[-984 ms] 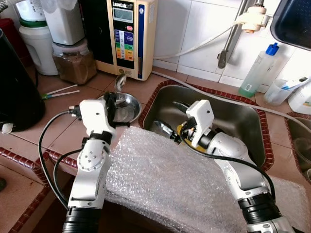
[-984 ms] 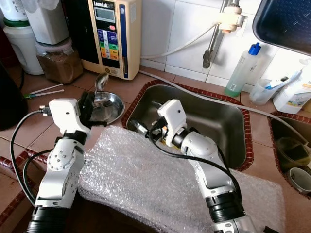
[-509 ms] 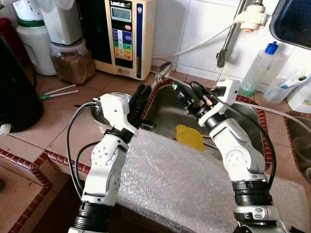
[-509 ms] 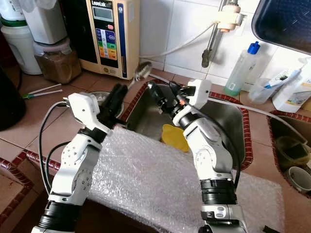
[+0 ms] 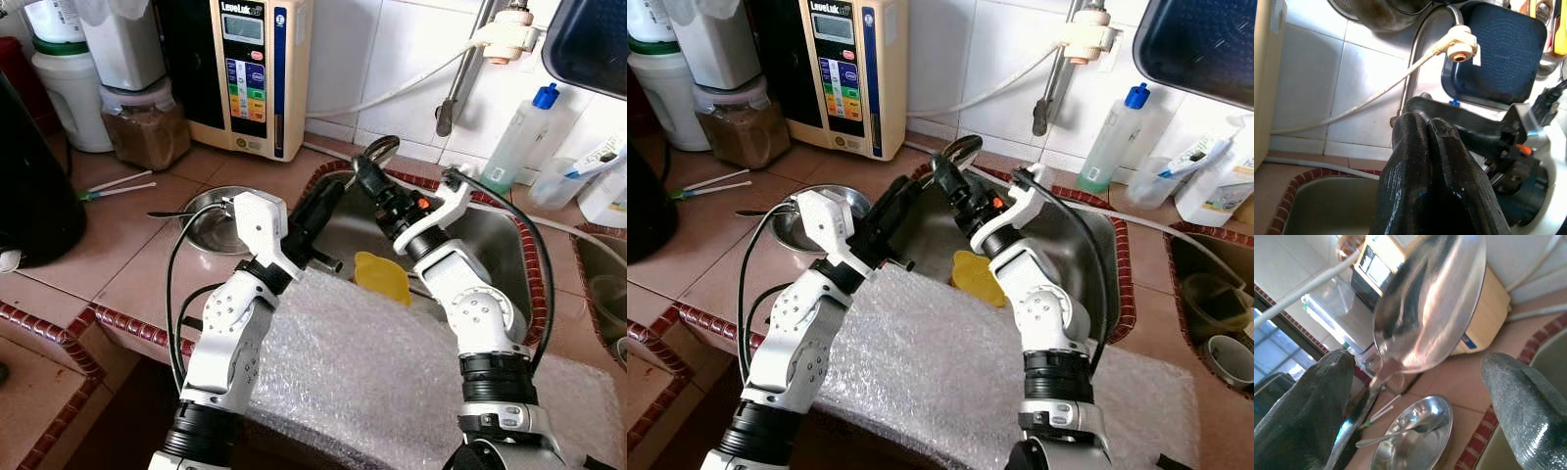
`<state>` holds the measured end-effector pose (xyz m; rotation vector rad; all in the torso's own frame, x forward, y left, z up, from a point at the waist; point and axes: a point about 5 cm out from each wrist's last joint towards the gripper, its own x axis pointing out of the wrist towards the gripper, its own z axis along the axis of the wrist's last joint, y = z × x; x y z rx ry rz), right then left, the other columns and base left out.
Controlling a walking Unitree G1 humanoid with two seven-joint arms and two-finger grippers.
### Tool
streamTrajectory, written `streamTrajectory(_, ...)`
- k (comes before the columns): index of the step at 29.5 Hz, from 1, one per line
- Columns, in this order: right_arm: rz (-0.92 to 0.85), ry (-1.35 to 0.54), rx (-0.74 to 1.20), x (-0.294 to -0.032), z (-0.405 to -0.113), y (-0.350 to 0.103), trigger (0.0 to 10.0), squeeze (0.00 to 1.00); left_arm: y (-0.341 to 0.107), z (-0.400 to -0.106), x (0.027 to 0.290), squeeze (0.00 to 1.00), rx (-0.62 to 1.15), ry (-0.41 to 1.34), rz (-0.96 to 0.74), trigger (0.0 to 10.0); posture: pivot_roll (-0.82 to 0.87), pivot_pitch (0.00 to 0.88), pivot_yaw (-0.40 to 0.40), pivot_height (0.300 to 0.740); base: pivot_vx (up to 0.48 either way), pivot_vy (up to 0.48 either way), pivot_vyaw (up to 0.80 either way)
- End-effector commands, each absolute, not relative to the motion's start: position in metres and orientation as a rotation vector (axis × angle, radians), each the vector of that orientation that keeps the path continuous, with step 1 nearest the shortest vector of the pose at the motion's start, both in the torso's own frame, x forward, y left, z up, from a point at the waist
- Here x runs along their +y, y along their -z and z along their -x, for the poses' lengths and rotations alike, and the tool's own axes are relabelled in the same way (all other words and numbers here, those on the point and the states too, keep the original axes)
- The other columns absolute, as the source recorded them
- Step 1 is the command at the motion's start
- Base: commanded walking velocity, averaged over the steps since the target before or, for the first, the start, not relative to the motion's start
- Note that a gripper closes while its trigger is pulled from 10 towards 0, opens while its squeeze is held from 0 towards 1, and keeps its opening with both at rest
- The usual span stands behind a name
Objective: Kitchen organization
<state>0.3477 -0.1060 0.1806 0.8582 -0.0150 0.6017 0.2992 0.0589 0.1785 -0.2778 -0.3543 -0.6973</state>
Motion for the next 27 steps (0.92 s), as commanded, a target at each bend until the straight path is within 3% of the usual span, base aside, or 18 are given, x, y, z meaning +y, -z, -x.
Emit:
streamTrajectory(1,-0.867,-0.588,-0.035,-0.107,-0.353,-0.187,10.0,0.0,-0.183,-0.3,0.052,0.0,-0.367,0.736,0.282,0.0,0.05,0.0,-0.048,0.74,0.0,0.0,0.0)
streamTrajectory(2,-0.875,-0.574,-0.044,-0.106,-0.355,-0.188,3.0,0.0,-0.183,-0.3,0.052,0.0,-0.366,0.739,0.281,0.0,0.05,0.0,-0.049,0.74,0.0,0.0,0.0)
streamTrajectory(3,-0.886,-0.563,-0.055,-0.107,-0.358,-0.189,0.0,0.0,-0.183,-0.3,0.051,0.0,-0.366,0.741,0.28,0.0,0.05,0.0,-0.05,0.74,0.0,0.0,0.0)
streamTrajectory(27,-0.891,-0.415,-0.085,-0.126,-0.374,-0.185,0.0,0.0,-0.18,-0.305,0.055,0.0,-0.359,0.706,0.289,0.0,0.06,0.0,-0.077,0.74,0.0,0.0,0.0)
